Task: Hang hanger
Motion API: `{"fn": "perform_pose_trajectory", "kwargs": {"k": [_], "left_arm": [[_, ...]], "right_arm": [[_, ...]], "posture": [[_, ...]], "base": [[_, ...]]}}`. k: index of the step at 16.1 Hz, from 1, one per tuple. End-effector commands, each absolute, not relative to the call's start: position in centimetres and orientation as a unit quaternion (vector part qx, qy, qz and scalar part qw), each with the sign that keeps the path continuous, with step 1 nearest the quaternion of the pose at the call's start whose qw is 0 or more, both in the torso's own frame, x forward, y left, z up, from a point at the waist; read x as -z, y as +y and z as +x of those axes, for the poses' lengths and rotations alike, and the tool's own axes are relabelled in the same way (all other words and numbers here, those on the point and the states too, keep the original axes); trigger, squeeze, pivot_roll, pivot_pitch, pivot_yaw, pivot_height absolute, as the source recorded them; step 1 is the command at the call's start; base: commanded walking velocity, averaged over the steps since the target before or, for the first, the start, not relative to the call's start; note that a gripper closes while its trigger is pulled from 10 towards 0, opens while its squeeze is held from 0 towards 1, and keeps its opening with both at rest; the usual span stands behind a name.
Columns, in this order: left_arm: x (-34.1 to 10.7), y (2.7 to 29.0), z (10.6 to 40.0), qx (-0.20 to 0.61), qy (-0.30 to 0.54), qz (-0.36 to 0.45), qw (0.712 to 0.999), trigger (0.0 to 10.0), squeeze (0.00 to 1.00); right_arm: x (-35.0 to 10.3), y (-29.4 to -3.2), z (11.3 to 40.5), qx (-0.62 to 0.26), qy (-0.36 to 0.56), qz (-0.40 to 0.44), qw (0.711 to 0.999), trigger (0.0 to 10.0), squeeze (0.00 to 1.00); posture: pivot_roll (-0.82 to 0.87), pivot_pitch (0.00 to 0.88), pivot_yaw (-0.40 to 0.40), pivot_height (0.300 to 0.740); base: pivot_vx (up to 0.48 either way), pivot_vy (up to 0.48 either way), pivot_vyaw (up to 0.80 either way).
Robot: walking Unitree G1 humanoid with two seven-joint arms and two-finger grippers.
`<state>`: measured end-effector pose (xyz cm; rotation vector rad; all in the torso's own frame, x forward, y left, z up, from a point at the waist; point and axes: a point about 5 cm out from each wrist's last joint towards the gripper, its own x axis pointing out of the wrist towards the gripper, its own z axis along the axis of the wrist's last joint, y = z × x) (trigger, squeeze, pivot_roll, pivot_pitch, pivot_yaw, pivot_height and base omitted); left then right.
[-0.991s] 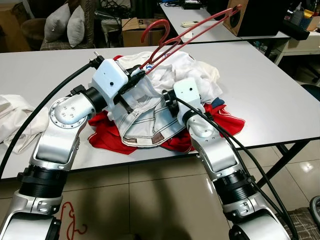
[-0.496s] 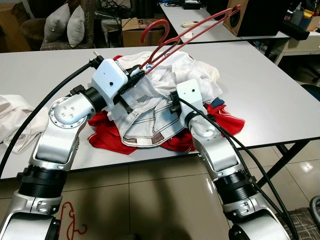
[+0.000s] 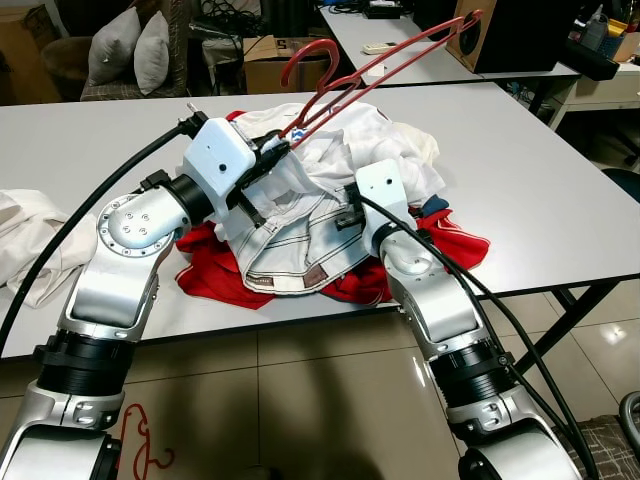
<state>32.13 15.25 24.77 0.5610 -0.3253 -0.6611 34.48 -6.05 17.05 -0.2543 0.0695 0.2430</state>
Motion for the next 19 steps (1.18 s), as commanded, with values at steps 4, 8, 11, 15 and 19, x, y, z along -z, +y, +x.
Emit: {"fn": "perform_pose_trajectory", "kwargs": {"k": [4, 8, 11, 15, 19], "left_arm": [[-25.0, 15.2, 31.8, 0.322, -0.162, 0.271, 0.893, 0.0, 0.0], [-25.0, 15.1, 31.9, 0.319, -0.163, 0.269, 0.894, 0.0, 0.0], [-25.0, 14.9, 31.9, 0.322, -0.164, 0.267, 0.893, 0.0, 0.0], [-25.0, 14.6, 31.9, 0.326, -0.165, 0.266, 0.892, 0.0, 0.0], [-24.8, 14.3, 31.8, 0.329, -0.165, 0.261, 0.892, 0.0, 0.0]], "right_arm": [[-17.7, -6.8, 34.4, -0.099, 0.017, -0.1, 0.99, 0.0, 0.0], [-19.7, -9.2, 32.6, -0.061, -0.058, -0.069, 0.994, 0.0, 0.0], [-20.3, -11.1, 30.8, -0.044, -0.089, -0.071, 0.993, 0.0, 0.0], [-21.1, -12.9, 29.5, -0.036, -0.095, -0.097, 0.99, 0.3, 0.0], [-20.0, -10.8, 28.4, -0.126, -0.073, -0.14, 0.979, 10.0, 1.0]], "posture": [[-0.01, 0.003, 0.017, 0.74], [-0.02, 0.016, 0.023, 0.74], [-0.03, 0.022, 0.027, 0.74], [-0.04, 0.023, 0.03, 0.74], [-0.04, 0.022, 0.034, 0.74]], "base": [[0.0, 0.0, 0.0], [0.0, 0.0, 0.0], [0.0, 0.0, 0.0], [0.0, 0.0, 0.0], [0.0, 0.0, 0.0]]}}
